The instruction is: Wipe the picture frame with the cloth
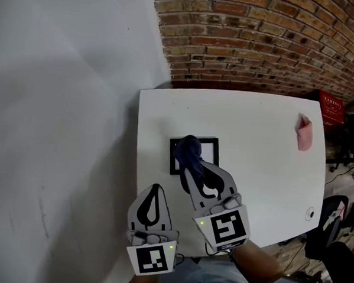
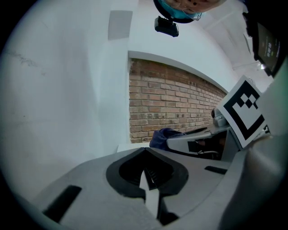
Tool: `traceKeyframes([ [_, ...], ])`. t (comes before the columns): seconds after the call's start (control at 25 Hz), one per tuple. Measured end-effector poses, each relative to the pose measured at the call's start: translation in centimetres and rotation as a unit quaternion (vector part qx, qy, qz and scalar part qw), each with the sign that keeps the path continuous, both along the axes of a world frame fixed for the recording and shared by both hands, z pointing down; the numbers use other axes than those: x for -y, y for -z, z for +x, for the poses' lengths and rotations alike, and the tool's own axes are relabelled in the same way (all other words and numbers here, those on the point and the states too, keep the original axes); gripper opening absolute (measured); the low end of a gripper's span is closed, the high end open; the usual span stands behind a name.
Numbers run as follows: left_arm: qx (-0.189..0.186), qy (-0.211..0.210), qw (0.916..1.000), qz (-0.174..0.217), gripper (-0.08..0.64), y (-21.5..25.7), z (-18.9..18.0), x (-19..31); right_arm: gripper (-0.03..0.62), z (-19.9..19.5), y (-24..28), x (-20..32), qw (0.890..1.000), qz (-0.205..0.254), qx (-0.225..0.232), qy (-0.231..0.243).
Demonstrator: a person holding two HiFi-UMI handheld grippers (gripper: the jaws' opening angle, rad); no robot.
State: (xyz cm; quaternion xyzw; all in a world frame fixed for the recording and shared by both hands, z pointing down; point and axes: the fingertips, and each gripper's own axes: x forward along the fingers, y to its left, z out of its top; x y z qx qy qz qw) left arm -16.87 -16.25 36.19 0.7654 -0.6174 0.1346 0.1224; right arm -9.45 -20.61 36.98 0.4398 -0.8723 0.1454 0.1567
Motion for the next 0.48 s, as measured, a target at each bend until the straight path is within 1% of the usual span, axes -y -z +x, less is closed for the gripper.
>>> traceKeyframes([
  [0.2, -0.006, 0.005, 0.9997, -0.024, 0.009, -2.1, -0.9, 1.6, 0.080, -1.6, -2.7, 2.0, 1.000, -0.027, -0.006, 0.011],
  [0.36, -0.013, 0.006, 0.9991, -0.039, 0.009, -4.0, -1.6, 2.7, 0.078, -2.6, -5.4, 3.5, 0.999, -0.037, -0.014, 0.019],
  [0.48, -0.002, -0.001, 0.9994, -0.034, 0.009, -5.2, -2.0, 3.6, 0.079, -3.1, -6.9, 4.3, 0.998, -0.057, -0.016, 0.021],
])
